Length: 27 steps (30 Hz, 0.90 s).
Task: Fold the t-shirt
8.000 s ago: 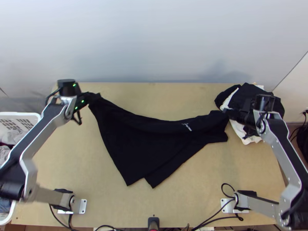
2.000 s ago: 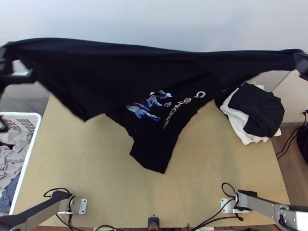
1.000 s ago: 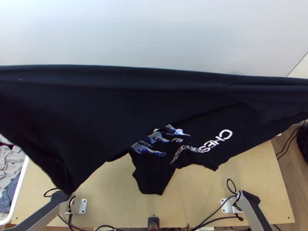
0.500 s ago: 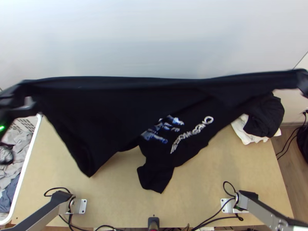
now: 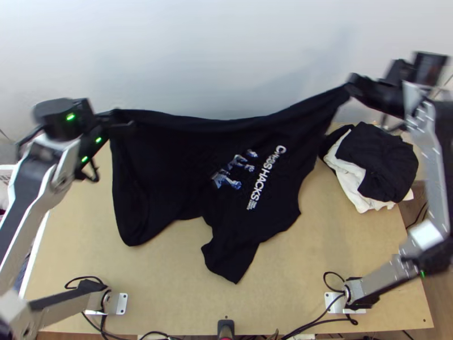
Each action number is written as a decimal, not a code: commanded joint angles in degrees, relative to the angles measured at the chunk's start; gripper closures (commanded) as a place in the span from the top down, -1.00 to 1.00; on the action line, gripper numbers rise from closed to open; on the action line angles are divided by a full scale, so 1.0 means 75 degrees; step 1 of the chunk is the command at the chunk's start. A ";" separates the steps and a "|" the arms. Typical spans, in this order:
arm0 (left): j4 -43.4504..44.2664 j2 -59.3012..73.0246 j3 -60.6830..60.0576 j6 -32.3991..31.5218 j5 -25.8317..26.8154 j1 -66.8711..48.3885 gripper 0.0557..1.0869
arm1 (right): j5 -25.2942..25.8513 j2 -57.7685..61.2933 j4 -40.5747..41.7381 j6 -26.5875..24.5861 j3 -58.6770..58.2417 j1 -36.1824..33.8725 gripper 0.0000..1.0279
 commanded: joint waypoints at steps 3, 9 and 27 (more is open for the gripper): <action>0.1842 0.2500 0.0080 -0.0002 0.0247 0.0940 -0.92 | 0.0396 0.3270 0.0341 0.0410 0.2127 0.0626 -0.95; 0.2674 0.3977 0.0349 -0.0037 0.0235 0.1455 -0.92 | 0.0725 0.4231 0.0622 0.0410 0.2127 0.0848 -0.95; 0.1912 0.5465 0.0935 -0.1232 0.0504 0.1795 0.62 | 0.0185 0.4747 0.0552 0.0563 0.1962 0.1247 0.81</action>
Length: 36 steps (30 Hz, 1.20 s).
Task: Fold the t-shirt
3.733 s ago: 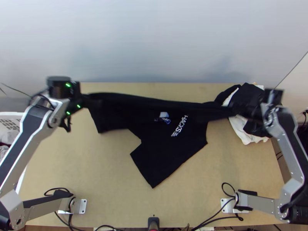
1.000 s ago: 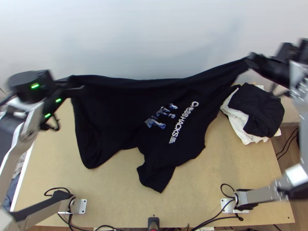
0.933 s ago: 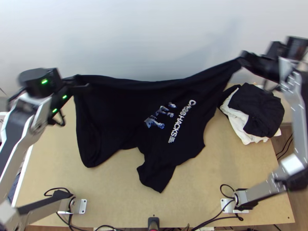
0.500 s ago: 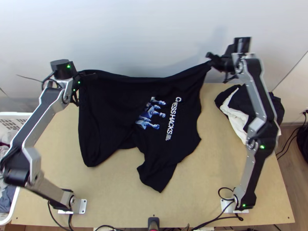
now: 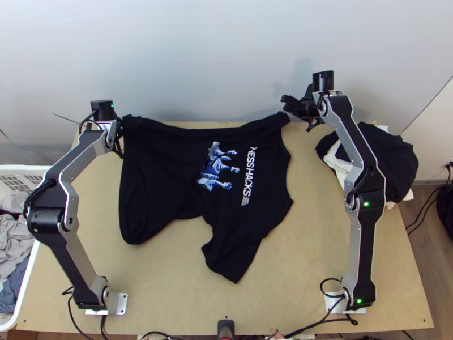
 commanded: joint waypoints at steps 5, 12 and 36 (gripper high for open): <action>-0.1393 -0.0533 0.0399 -0.0531 0.0705 0.0310 0.73 | -0.0915 -0.0721 -0.0230 0.0380 -0.0456 0.0087 0.93; -0.4217 -0.2443 0.0423 -0.0355 0.1443 0.0427 0.73 | -0.1255 -0.1975 -0.1250 0.0544 -0.0620 -0.0171 0.93; -0.6327 -0.7635 -0.5812 0.1368 0.1338 -0.2350 0.73 | -0.1138 -0.7295 -0.1835 -0.1226 -0.6491 0.0907 0.92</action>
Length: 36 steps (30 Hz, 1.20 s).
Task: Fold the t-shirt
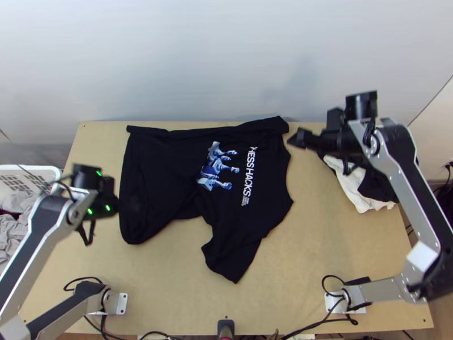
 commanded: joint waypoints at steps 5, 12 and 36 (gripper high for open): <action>0.0379 -0.0606 -0.2006 0.0015 -0.0996 -0.1381 0.73 | 0.0081 -0.1595 -0.0067 -0.0118 -0.2012 0.0427 0.92; 0.0777 -0.0336 -0.2487 0.0003 -0.1359 -0.1498 0.72 | 0.0081 -0.1981 -0.0078 -0.0118 -0.2891 0.0954 0.93; 0.2453 -0.0254 -0.2252 0.0249 -0.1980 -0.0197 -0.92 | -0.0634 -0.0880 -0.0195 -0.0353 -0.4543 0.1704 0.92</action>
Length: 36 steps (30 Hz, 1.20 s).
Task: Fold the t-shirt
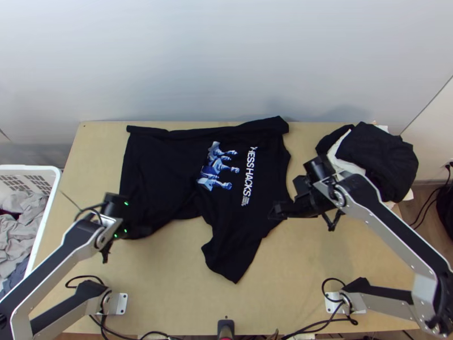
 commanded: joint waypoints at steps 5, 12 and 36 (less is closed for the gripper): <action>0.0061 0.0085 0.1256 0.0417 -0.0028 0.1520 -0.92 | -0.0300 0.0797 0.0087 0.0027 -0.0736 0.0738 0.88; 0.0143 0.0390 0.1538 0.0440 -0.0004 0.1907 -0.92 | -0.0968 0.1430 0.0111 0.0038 -0.0841 0.1723 0.87; 0.0236 0.0905 0.1983 0.0534 0.0007 0.2293 -0.92 | -0.0909 0.3258 0.1119 0.0202 -0.0361 0.2613 0.86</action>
